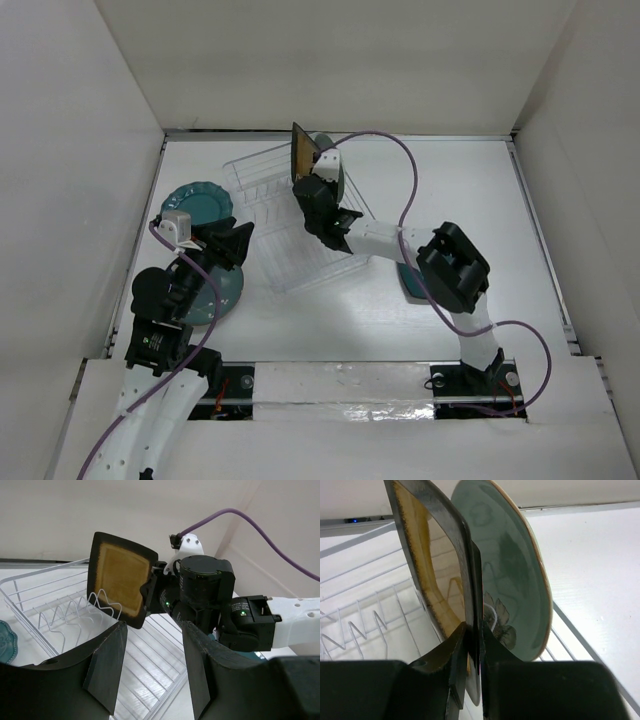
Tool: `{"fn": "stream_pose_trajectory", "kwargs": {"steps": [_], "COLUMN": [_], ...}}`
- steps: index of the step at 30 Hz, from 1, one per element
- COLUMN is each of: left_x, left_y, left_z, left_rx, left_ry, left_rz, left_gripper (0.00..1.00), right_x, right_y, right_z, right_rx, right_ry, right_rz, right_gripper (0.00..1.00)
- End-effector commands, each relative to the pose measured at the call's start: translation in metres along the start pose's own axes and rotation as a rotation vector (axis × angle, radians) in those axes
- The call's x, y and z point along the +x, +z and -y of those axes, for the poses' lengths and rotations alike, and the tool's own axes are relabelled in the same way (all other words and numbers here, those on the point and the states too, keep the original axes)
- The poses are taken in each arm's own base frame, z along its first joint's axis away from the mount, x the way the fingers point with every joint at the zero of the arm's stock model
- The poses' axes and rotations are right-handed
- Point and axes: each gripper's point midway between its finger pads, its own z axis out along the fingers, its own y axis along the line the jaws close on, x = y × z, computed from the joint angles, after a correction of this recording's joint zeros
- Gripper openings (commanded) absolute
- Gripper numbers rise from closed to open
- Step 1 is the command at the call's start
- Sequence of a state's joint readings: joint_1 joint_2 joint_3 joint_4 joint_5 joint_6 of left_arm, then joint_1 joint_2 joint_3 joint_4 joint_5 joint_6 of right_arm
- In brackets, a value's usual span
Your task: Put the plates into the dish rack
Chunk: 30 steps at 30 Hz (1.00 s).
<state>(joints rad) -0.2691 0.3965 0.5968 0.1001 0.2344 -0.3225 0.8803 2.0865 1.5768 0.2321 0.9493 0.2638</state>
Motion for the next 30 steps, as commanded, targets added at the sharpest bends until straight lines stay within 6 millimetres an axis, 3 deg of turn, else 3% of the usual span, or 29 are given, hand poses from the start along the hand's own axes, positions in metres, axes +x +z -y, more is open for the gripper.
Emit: {"fn": "stream_pose_trajectory", "kwargs": {"steps": [1, 3, 4, 12, 15, 18, 21, 23, 25, 26, 28, 29, 30], "left_x": [-0.012, -0.014, -0.013, -0.014, -0.013, -0.016, -0.015, -0.016, -0.019, -0.019, -0.019, -0.018, -0.019], "left_y": [0.001, 0.001, 0.001, 0.001, 0.0, -0.001, 0.0, -0.002, -0.003, -0.003, -0.004, -0.004, -0.005], "left_z": [0.01, 0.011, 0.011, 0.011, 0.011, 0.011, 0.011, 0.011, 0.012, 0.012, 0.012, 0.014, 0.015], "left_rx": [0.044, 0.047, 0.045, 0.045, 0.047, 0.046, 0.042, 0.045, 0.046, 0.045, 0.043, 0.053, 0.055], "left_ry": [0.001, 0.001, -0.001, -0.002, 0.001, 0.003, 0.001, 0.006, 0.011, 0.012, 0.015, 0.014, 0.017], "left_rz": [0.039, 0.048, 0.047, 0.047, 0.046, 0.056, 0.051, 0.057, 0.068, 0.067, 0.067, 0.064, 0.068], "left_gripper": [0.45, 0.45, 0.45, 0.45, 0.45, 0.45, 0.45, 0.45, 0.45, 0.44, 0.34, 0.3, 0.18], "right_x": [-0.033, -0.028, -0.019, -0.011, -0.01, -0.022, -0.047, -0.063, -0.065, -0.063, -0.054, -0.025, -0.033], "right_y": [-0.023, -0.025, -0.027, -0.035, -0.039, -0.051, -0.065, -0.078, -0.088, -0.099, -0.111, -0.115, -0.124], "right_z": [0.0, 0.003, 0.005, 0.011, 0.01, 0.006, 0.014, 0.029, 0.045, 0.063, 0.085, 0.106, 0.121], "right_rx": [-0.018, -0.021, -0.024, -0.047, -0.07, -0.113, -0.15, -0.16, -0.154, -0.151, -0.136, -0.111, -0.113], "right_ry": [0.14, 0.149, 0.137, 0.15, 0.162, 0.181, 0.209, 0.218, 0.218, 0.222, 0.253, 0.228, 0.303], "right_rz": [0.049, 0.04, 0.024, -0.016, -0.037, -0.045, -0.028, -0.01, -0.01, -0.014, -0.032, -0.073, -0.066], "right_gripper": [0.18, 0.27, 0.27, 0.34, 0.44, 0.54, 0.64, 0.66, 0.66, 0.62, 0.44, 0.14, 0.0]}}
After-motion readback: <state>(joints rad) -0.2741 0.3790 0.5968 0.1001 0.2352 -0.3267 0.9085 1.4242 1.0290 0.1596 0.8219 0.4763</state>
